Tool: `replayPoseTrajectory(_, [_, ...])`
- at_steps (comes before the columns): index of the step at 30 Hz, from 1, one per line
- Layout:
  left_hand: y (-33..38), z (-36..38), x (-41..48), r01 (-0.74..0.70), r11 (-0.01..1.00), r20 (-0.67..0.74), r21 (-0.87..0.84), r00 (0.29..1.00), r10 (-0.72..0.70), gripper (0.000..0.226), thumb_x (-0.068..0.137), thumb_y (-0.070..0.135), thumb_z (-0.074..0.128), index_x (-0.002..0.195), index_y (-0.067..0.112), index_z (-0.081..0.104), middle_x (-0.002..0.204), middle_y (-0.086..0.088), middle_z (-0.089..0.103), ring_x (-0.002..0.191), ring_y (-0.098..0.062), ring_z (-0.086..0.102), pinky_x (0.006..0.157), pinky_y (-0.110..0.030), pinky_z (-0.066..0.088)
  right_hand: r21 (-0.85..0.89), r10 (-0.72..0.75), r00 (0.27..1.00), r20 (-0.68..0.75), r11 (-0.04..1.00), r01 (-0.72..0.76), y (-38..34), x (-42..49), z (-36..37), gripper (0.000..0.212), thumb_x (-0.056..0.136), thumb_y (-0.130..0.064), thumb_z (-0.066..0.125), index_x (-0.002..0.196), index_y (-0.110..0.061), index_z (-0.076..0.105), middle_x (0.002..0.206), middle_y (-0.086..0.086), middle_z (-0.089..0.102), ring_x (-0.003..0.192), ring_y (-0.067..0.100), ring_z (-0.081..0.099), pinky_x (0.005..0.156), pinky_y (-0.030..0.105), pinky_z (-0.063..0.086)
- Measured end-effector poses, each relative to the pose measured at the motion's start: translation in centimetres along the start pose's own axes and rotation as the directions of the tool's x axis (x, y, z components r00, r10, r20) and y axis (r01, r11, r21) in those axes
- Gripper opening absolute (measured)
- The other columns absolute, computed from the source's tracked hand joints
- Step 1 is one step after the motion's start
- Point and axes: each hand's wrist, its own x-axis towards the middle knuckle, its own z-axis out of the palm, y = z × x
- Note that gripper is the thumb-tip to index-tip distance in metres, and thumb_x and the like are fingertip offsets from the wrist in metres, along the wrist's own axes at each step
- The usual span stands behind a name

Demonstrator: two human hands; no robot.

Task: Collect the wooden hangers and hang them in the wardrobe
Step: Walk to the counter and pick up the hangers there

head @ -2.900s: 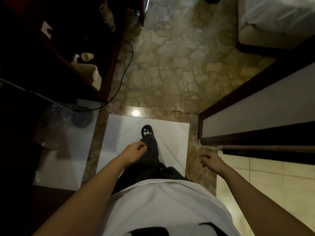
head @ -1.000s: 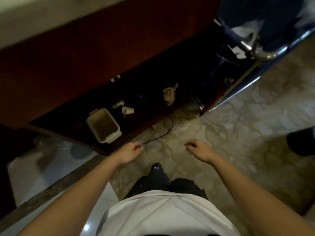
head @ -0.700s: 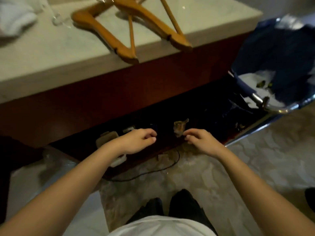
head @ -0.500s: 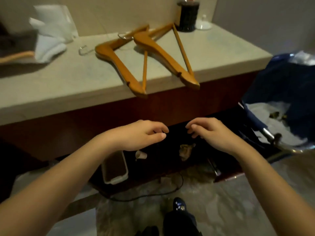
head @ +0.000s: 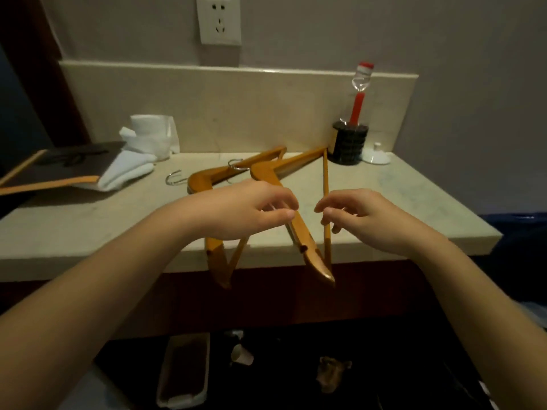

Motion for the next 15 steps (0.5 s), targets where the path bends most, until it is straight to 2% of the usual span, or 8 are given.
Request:
replayPoseTrajectory(3, [-1.5,-0.7,2.0,0.115,0.987,-0.059,0.110,0.992,-0.109,0.033,0.095,0.040,0.043,0.124,0.029,0.054,0.126,0.009,0.058,0.112,-0.007,0.054,0.091,-0.027,0.046,-0.094,-0.028,0.999,0.026,0.995,0.030,0.7,3.0,-0.4,0.023,0.094,-0.033,0.049,0.111,-0.026,0.061,0.098,-0.013,0.061,0.089,0.004,0.059,0.081,0.025,0.052])
replayPoseTrajectory(5, [-2.9,-0.5,3.1,0.222,0.963,-0.107,0.154,0.972,-0.207,0.036,0.093,0.041,0.045,0.126,0.029,0.052,0.134,0.006,0.052,0.119,-0.012,0.051,0.096,-0.031,0.045,-0.127,-0.025,0.998,0.056,0.991,0.032,1.1,5.0,-0.1,0.027,0.092,-0.034,0.052,0.116,-0.025,0.059,0.105,-0.010,0.061,0.094,0.007,0.058,0.087,0.029,0.052])
replayPoseTrajectory(8, [-5.2,0.7,4.7,0.408,0.888,-0.184,0.210,0.909,-0.375,0.054,0.092,0.046,0.044,0.141,0.025,0.035,0.152,0.001,0.031,0.138,-0.020,0.032,0.110,-0.039,0.032,-0.135,-0.018,0.998,0.064,0.991,0.027,1.2,8.0,1.0,0.040,0.090,-0.035,0.056,0.128,-0.024,0.050,0.118,-0.002,0.061,0.102,0.014,0.059,0.090,0.032,0.052])
replayPoseTrajectory(11, [-7.3,2.1,5.8,0.516,0.847,-0.214,0.131,0.849,-0.484,0.069,0.092,0.052,0.039,0.149,0.026,0.010,0.159,-0.001,0.008,0.146,-0.023,0.009,0.117,-0.047,0.015,-0.159,-0.053,0.998,0.033,0.986,0.058,0.5,11.1,2.3,0.049,0.087,-0.037,0.059,0.131,-0.022,0.045,0.126,0.003,0.057,0.107,0.020,0.058,0.088,0.035,0.053])
replayPoseTrajectory(15, [-8.9,3.7,6.3,0.556,0.831,-0.263,0.018,0.804,-0.533,0.066,0.094,0.051,0.036,0.149,0.030,0.007,0.160,0.001,0.002,0.147,-0.022,0.000,0.118,-0.049,0.006,-0.259,-0.055,0.998,-0.001,0.964,0.053,-0.2,14.4,4.5,0.049,0.083,-0.039,0.064,0.122,-0.016,0.044,0.119,0.006,0.056,0.101,0.022,0.058,0.080,0.032,0.053])
